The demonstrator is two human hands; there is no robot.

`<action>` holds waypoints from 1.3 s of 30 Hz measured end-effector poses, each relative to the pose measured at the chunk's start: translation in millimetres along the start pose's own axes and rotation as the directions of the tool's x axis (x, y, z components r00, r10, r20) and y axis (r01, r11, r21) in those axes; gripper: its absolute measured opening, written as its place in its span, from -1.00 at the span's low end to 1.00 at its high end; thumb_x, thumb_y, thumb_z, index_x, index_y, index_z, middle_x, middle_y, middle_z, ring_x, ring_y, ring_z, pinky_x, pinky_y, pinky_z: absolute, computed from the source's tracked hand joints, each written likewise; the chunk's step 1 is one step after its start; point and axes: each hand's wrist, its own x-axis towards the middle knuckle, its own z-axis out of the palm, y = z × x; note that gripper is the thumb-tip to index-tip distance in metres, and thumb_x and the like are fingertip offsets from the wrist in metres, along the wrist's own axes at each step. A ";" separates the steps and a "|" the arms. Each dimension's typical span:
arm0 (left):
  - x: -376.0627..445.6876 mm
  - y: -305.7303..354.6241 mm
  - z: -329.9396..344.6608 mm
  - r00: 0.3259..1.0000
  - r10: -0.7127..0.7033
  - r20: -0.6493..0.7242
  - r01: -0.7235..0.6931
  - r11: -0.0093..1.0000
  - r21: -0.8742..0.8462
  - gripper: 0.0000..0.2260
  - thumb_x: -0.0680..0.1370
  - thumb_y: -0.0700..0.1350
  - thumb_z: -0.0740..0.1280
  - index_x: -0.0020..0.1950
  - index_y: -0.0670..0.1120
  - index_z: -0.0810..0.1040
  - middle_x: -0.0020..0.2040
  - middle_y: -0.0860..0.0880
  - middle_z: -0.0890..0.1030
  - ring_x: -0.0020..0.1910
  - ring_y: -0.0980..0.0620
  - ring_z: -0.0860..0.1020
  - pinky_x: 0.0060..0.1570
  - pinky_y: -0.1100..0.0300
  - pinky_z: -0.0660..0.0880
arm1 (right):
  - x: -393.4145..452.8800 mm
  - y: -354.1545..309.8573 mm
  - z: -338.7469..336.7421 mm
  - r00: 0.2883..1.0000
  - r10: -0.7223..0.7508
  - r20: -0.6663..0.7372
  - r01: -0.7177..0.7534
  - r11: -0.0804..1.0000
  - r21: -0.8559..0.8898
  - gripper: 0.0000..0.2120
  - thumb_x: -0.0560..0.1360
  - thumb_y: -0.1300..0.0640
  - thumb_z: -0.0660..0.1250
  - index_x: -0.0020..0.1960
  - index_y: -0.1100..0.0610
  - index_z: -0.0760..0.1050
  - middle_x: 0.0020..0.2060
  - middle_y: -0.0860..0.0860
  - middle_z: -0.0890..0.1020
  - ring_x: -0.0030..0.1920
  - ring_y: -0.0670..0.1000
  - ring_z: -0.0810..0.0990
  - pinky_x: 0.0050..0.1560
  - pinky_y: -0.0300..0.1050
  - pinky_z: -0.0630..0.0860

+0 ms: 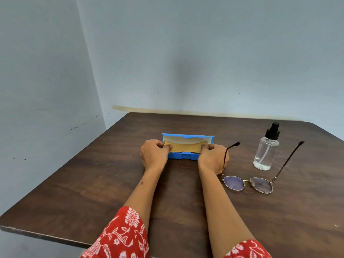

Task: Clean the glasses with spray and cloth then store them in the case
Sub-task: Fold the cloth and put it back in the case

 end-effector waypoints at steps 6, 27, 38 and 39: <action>4.1 0.3 -3.2 1.000 -0.025 0.006 0.024 0.996 0.081 -0.79 0.33 -0.03 0.55 -0.09 -0.06 0.69 -0.03 -0.04 0.68 0.02 -0.04 0.60 -0.07 0.18 0.45 | 0.2 3.9 -0.8 0.999 -0.032 0.013 0.032 0.999 -0.027 -0.83 0.48 0.14 0.38 0.06 0.14 0.60 0.07 0.10 0.59 0.10 0.07 0.54 -0.11 -0.16 0.34; 13.4 -6.2 -0.7 0.998 -0.005 -0.057 0.016 0.980 0.198 -0.88 0.39 -0.19 0.45 -0.15 -0.04 0.54 -0.12 -0.01 0.60 -0.18 0.06 0.47 -0.26 0.19 0.32 | -1.8 10.5 4.4 0.984 -0.179 -0.007 0.177 0.978 -0.109 -0.87 0.50 0.24 0.30 0.00 0.10 0.57 0.04 0.05 0.57 0.04 0.05 0.54 -0.13 -0.16 0.36; -13.8 -6.9 -4.3 0.973 0.147 -0.177 -0.148 0.989 0.005 -0.84 0.41 -0.15 0.35 -0.09 -0.09 0.39 -0.05 -0.01 0.48 0.00 -0.04 0.49 -0.06 0.08 0.42 | -37.6 11.9 -0.4 0.735 -0.658 -0.162 0.670 0.742 0.025 -0.68 0.51 0.30 0.09 0.24 0.31 0.39 0.28 0.24 0.41 0.27 0.15 0.38 0.23 -0.07 0.36; -17.2 -7.4 -5.0 0.954 0.199 -0.226 -0.213 0.976 -0.043 -0.83 0.42 -0.18 0.32 -0.05 -0.11 0.39 0.01 -0.04 0.49 0.07 -0.07 0.49 0.01 0.06 0.39 | -43.3 10.4 -4.1 0.679 -0.718 -0.154 0.731 0.681 0.045 -0.66 0.52 0.29 0.06 0.25 0.31 0.38 0.30 0.25 0.40 0.30 0.16 0.37 0.28 -0.10 0.34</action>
